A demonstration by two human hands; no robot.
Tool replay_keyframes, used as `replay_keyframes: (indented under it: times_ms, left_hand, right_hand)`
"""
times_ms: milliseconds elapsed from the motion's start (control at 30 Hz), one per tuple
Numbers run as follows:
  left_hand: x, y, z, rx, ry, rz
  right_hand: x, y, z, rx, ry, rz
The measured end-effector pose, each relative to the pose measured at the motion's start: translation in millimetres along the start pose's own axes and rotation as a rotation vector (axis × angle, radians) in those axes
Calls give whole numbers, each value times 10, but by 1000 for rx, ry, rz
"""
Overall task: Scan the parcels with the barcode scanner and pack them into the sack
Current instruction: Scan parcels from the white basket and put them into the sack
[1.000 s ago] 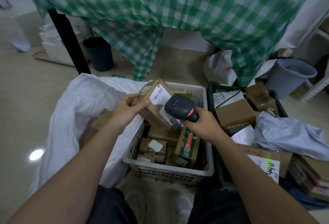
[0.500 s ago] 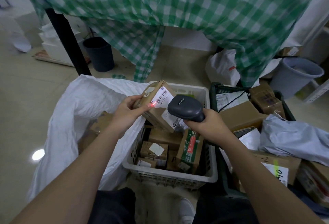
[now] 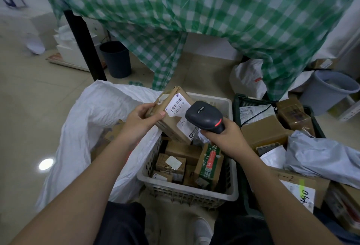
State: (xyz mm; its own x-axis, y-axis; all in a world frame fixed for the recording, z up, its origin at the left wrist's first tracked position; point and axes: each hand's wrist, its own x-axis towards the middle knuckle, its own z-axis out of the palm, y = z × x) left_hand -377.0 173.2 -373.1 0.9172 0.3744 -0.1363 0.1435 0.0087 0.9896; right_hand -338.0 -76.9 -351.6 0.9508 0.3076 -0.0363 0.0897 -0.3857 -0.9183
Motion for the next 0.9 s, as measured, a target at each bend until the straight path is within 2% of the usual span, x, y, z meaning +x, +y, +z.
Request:
replay_keyframes:
  times_ms: [167,333,433,600,700,800,900]
  left_hand:
    - [-209,145,-335,-109,190,39]
    - [-353,179,-793,-193,427,39]
    - [-382,110,-1028,-118,534,32]
    - [-118,-198,-1243,-34,575,-63]
    - [224,-370,-1182,52,524,-106]
    - [693,-435,-1065,96,488,-36]
    - [1121,-459,-971,74,503,46]
  right_hand:
    - [91,-47,260,189,166,-3]
    - [218,-64,586,108,195,14]
    - [287,-16,784,-25,155,39]
    - [467,6,1034,-30,178,70]
    - [609,77,1113,-36,163,76]
    - [801,156,1158,-56,146,53]
    - [1062,157,1169,-8,224,18]
